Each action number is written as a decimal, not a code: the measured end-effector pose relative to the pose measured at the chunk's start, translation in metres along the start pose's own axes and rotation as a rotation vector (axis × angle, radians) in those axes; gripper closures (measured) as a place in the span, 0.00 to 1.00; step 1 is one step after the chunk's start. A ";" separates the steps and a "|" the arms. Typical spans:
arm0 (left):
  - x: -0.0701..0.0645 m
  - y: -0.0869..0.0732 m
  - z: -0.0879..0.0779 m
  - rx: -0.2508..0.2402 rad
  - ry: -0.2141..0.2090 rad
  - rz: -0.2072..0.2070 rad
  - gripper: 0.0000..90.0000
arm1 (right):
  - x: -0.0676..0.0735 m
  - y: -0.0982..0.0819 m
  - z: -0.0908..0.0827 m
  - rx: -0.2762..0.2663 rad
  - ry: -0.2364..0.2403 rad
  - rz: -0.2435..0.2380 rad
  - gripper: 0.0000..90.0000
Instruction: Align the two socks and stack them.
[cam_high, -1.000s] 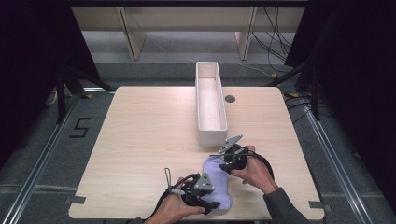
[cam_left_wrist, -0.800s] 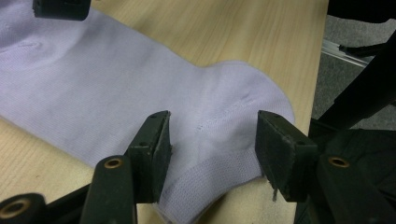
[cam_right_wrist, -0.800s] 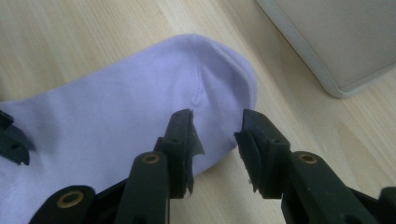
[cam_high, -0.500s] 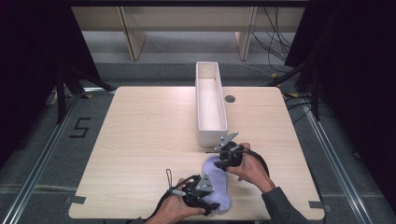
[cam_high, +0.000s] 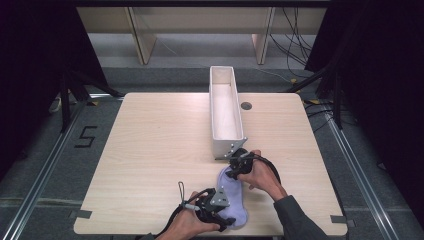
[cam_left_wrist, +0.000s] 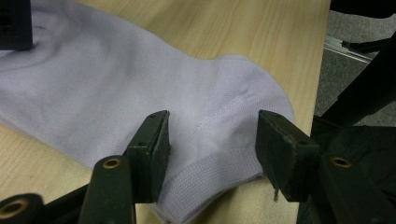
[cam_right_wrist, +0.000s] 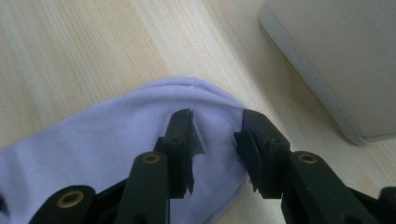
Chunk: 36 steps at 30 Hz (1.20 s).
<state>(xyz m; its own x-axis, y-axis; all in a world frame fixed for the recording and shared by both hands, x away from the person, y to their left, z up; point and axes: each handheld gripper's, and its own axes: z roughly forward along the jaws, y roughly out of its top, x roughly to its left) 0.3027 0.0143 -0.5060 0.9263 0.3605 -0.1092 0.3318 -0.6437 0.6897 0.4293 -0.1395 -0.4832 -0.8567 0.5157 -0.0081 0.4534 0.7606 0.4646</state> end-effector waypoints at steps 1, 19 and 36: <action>0.000 0.000 0.000 0.000 0.001 -0.001 0.49 | -0.001 0.000 0.000 -0.005 0.001 -0.015 0.70; 0.000 0.001 -0.004 -0.008 0.008 0.001 0.46 | -0.001 -0.018 -0.015 0.019 0.004 0.030 0.67; 0.006 0.006 -0.030 -0.080 0.028 -0.035 0.43 | -0.005 -0.017 -0.035 -0.060 -0.021 0.031 0.62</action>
<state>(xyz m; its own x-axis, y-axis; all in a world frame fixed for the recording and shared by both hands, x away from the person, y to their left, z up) 0.3048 0.0326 -0.4812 0.9086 0.4017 -0.1148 0.3477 -0.5747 0.7408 0.4169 -0.1688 -0.4599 -0.8369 0.5473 -0.0117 0.4633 0.7195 0.5175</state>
